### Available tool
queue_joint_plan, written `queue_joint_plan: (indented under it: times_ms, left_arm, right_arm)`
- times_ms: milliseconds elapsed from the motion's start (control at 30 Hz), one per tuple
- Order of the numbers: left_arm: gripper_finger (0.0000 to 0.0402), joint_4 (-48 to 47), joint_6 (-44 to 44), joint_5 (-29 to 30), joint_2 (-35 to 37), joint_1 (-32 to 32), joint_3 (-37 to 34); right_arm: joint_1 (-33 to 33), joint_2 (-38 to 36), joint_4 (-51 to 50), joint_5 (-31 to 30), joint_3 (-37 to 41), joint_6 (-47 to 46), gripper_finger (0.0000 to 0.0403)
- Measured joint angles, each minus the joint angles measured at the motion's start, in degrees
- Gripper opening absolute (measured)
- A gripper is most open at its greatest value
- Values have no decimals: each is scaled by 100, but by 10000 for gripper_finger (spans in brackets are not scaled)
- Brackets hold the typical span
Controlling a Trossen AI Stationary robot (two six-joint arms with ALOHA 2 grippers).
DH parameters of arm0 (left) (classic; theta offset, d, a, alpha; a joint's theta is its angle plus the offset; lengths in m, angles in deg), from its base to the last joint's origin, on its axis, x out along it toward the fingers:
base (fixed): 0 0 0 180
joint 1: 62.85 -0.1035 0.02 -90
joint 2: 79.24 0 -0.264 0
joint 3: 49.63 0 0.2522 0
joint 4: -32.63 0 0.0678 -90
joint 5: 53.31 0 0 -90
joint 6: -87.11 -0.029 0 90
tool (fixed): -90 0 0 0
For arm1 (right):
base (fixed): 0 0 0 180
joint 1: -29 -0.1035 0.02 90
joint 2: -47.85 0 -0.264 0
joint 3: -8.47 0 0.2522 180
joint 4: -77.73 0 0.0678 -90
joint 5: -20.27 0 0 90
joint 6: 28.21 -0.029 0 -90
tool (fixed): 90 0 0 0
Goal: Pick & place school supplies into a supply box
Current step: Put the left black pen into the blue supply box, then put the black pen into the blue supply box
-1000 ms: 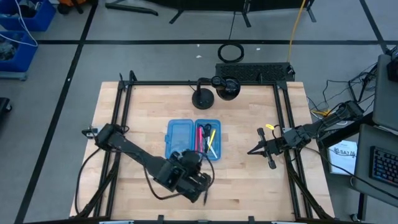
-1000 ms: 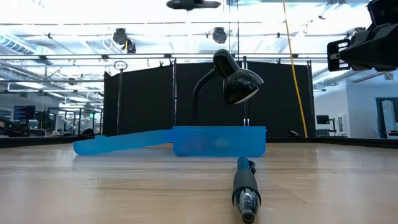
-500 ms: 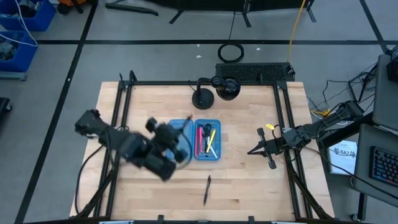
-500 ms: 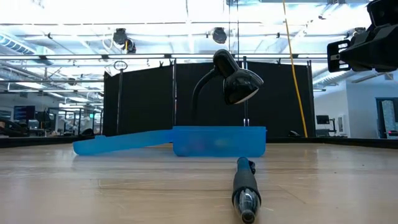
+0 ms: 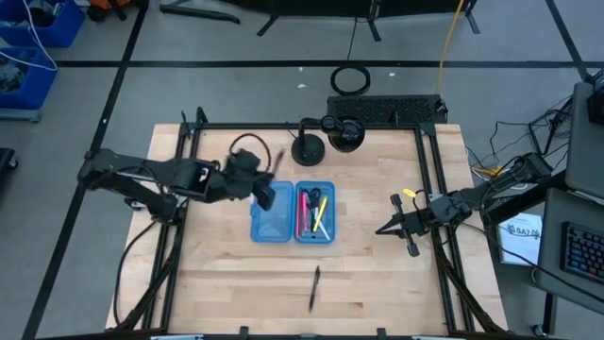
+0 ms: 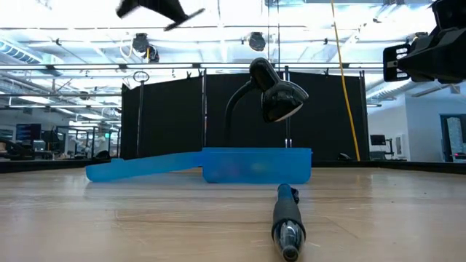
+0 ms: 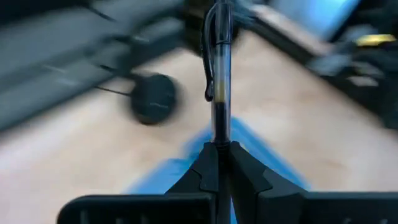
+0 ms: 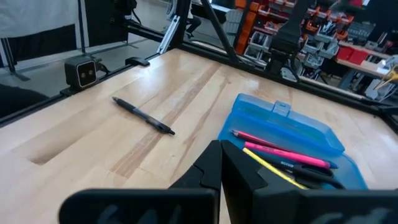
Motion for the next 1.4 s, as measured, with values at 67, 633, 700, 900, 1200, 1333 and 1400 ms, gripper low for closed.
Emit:
queue_joint_plan:
  times_ms: [67,633,700,900,1200,1333,1400]
  left_arm:
    - [15,1267,-217,-860,165,-231,-678]
    - [9,5267,1882,-2095,-1659,-768,-2433]
    - [5,5193,2031,-2051,-1963,-667,-2117]
    - [2,3311,2239,-1431,-2596,-565,-900]
    - [1,2921,2129,-1291,-2767,-552,-596]
    - [1,2772,2089,-1343,-2727,-554,-596]
    - [1,2657,2106,-1359,-2725,-554,-596]
  right_arm:
    - [0,-2,38,0,1,38,0]
    - [0,28,185,9,-1,50,0]
    - [0,33,192,7,-1,50,0]
    - [0,56,222,9,-1,42,0]
    - [0,79,185,9,-1,-18,0]
    - [0,79,185,9,-1,-13,0]
    - [0,76,185,9,-1,-11,0]
